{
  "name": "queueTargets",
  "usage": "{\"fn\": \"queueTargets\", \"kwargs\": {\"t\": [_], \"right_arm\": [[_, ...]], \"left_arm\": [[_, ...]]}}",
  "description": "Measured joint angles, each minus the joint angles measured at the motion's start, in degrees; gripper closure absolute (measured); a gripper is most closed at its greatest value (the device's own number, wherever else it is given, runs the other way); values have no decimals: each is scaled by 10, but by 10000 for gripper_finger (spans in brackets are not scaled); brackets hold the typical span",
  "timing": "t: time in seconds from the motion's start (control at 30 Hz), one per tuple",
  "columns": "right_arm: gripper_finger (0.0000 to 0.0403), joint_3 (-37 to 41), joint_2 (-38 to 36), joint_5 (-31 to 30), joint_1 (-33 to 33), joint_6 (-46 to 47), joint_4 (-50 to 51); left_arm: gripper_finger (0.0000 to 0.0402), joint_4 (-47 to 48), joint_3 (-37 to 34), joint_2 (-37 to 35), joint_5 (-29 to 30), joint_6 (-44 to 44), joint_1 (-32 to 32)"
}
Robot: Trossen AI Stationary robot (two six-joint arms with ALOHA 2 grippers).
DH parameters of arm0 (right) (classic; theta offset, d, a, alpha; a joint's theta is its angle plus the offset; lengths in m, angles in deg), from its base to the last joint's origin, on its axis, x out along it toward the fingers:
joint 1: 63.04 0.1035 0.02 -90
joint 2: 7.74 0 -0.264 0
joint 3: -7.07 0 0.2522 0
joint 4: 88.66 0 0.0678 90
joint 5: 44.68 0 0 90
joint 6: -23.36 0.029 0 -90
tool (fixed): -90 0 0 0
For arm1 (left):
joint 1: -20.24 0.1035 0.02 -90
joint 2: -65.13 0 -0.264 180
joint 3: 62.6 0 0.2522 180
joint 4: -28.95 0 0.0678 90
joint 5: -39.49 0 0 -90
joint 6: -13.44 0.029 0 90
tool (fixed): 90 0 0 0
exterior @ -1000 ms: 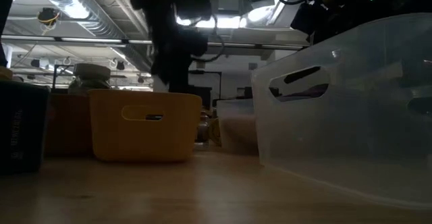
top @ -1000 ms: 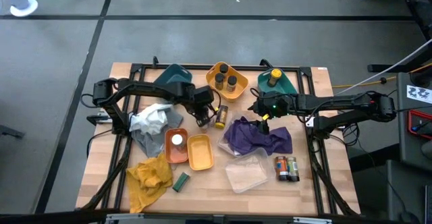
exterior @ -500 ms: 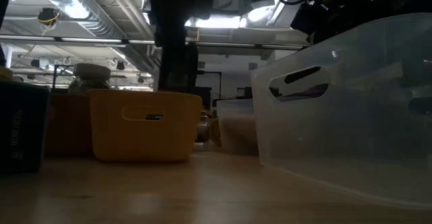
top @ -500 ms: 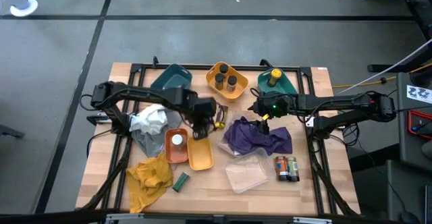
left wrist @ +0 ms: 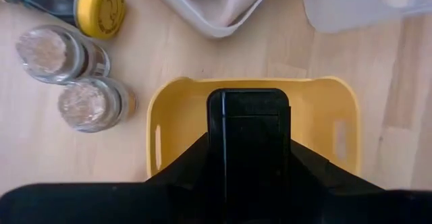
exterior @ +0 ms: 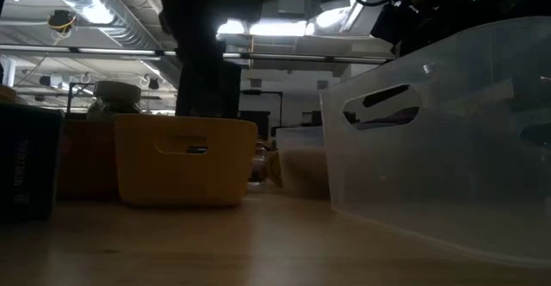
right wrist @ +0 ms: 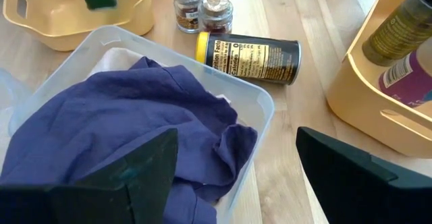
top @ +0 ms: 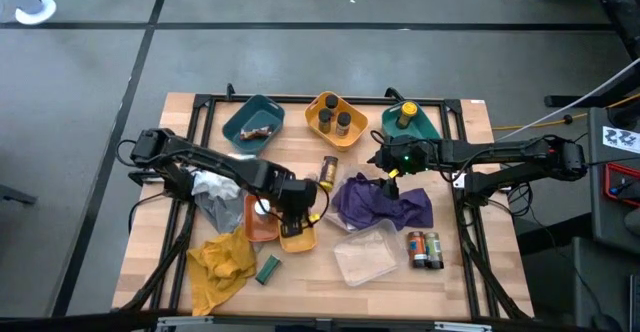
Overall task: Sort spices by type
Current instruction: Put the black spice can into the small yellow bin
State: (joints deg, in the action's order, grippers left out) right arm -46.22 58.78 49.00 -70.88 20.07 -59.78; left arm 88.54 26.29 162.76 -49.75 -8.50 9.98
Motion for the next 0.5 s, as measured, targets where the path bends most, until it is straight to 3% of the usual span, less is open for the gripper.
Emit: {"fn": "queueTargets", "kwargs": {"t": [0.5], "right_arm": [[102,0,0,0,0,0,0]], "left_arm": [[281,-95,-92,0,4,-2,2]]}}
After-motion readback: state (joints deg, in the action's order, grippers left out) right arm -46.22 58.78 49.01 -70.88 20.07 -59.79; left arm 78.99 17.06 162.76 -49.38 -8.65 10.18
